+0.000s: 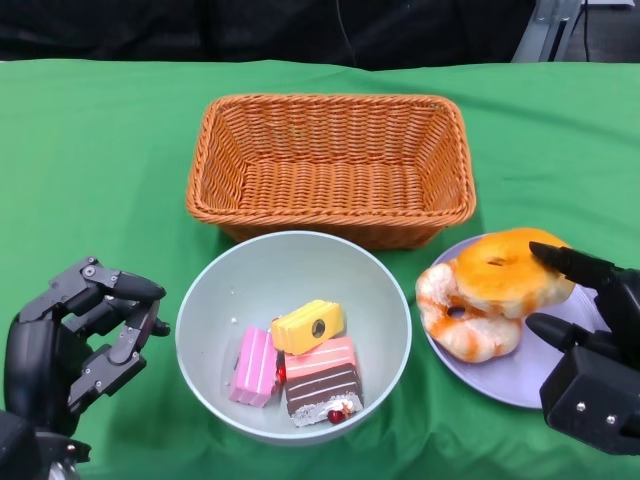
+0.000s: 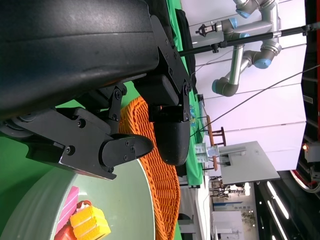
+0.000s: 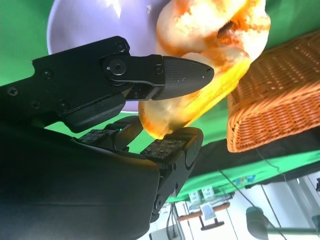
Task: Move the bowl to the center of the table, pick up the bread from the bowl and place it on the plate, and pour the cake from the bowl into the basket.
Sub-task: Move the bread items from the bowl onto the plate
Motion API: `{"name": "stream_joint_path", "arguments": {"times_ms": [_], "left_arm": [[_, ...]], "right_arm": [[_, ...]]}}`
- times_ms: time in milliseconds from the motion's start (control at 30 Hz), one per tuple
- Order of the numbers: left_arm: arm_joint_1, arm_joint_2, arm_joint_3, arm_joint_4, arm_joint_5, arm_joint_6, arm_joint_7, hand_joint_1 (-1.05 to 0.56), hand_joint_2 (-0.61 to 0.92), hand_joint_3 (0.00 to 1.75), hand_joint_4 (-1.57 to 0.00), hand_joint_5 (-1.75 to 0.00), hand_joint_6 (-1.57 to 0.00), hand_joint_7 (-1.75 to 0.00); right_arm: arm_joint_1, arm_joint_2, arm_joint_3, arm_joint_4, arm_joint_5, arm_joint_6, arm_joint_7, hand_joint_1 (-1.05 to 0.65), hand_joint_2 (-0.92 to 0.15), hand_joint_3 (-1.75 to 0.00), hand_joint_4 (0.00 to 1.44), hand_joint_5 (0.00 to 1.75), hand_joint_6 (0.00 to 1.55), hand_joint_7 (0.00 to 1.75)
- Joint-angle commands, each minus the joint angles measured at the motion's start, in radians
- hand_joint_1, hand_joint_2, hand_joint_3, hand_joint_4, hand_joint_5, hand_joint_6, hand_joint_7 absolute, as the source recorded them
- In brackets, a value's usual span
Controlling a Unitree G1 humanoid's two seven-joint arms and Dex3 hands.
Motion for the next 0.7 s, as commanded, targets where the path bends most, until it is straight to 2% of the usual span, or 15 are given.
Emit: {"name": "stream_joint_path", "arguments": {"times_ms": [33, 133, 300, 700], "left_arm": [[0.003, 0.017, 0.010, 0.004, -0.012, -0.002, -0.010, -0.07, 0.84, 0.54, -0.73, -1.52, -0.86, -1.03], [0.006, 0.015, 0.009, -0.004, -0.007, 0.001, -0.003, -0.07, 0.84, 0.55, -0.73, -1.52, -0.85, -1.03], [0.002, 0.016, 0.011, 0.003, -0.012, 0.001, -0.008, -0.06, 0.84, 0.55, -0.73, -1.52, -0.85, -1.04], [0.003, 0.022, 0.012, 0.008, -0.012, -0.006, -0.013, -0.07, 0.82, 0.57, -0.73, -1.50, -0.84, -1.04]], "right_arm": [[0.011, 0.009, -0.021, 0.001, 0.002, -0.023, -0.053, -0.93, -0.92, -0.48, 0.59, 0.01, 0.55, 0.01], [0.006, 0.012, -0.025, 0.020, 0.001, -0.066, -0.102, -0.92, -0.92, -0.48, 0.60, 0.02, 0.55, 0.01], [0.000, 0.025, -0.032, 0.020, -0.003, -0.082, -0.159, -0.94, -0.92, -0.51, 0.63, 0.03, 0.58, 0.02], [-0.003, 0.046, -0.058, -0.005, 0.002, -0.092, -0.182, -0.93, -0.92, -0.50, 0.66, 0.03, 0.64, 0.03]]}}
